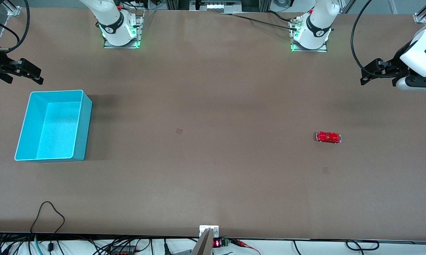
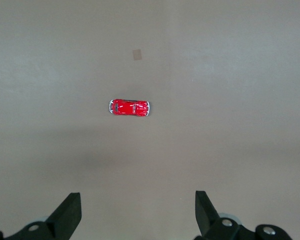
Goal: Wind red beetle toy and store in blue box
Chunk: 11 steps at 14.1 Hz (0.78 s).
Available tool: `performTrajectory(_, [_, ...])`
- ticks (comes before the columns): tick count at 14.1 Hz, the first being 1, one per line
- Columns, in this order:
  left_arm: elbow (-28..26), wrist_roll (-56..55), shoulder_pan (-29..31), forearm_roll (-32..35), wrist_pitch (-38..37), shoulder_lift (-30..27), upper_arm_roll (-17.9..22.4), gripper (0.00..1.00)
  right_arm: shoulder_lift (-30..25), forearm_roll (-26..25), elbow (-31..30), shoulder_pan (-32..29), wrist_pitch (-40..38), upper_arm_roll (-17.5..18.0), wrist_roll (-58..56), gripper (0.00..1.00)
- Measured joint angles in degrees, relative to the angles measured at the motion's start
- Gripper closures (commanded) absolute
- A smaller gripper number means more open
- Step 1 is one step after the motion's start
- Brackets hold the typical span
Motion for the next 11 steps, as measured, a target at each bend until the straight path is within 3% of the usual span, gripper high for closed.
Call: performTrajectory(11, [0.0, 0.0, -0.1, 0.0, -3.1, 0.1, -0.1, 0.0, 0.2, 0.0, 0.0, 0.0, 0.1, 0.0, 0.0, 0.0])
